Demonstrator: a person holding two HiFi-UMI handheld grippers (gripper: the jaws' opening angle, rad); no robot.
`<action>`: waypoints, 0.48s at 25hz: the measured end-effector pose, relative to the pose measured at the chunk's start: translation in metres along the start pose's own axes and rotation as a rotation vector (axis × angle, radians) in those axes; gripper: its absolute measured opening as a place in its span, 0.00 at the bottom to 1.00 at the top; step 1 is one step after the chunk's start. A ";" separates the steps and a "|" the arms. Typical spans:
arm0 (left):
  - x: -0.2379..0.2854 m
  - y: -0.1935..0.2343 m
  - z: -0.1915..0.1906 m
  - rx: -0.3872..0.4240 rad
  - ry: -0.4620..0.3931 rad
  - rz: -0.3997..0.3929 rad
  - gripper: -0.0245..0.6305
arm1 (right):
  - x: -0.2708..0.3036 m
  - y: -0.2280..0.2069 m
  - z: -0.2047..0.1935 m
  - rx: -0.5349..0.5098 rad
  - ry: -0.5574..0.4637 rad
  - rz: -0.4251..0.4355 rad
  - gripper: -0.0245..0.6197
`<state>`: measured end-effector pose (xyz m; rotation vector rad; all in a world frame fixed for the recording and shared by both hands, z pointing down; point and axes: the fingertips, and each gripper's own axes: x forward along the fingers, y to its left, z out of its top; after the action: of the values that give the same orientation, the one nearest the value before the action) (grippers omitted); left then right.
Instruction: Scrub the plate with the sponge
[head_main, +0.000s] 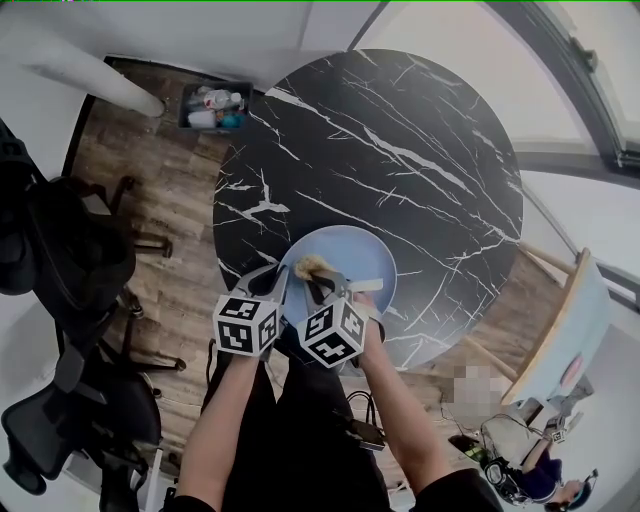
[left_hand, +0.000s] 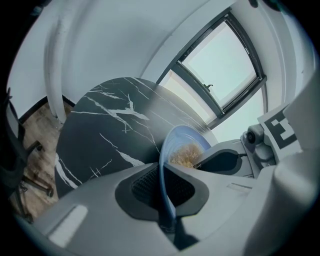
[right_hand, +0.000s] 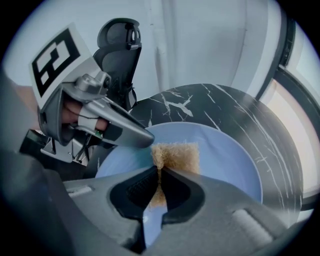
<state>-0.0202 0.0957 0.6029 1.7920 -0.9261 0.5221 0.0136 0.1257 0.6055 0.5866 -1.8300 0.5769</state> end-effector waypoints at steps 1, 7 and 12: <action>0.000 0.000 0.000 0.000 0.001 0.000 0.06 | 0.000 0.005 -0.001 -0.013 0.000 0.009 0.08; 0.002 -0.004 -0.003 0.015 0.016 -0.009 0.07 | 0.000 0.030 -0.014 -0.079 0.011 0.048 0.08; 0.003 -0.005 -0.004 0.016 0.020 -0.008 0.07 | -0.002 0.050 -0.029 -0.120 0.021 0.089 0.08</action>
<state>-0.0139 0.0992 0.6040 1.8009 -0.9030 0.5423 0.0029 0.1823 0.6070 0.4188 -1.8637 0.5256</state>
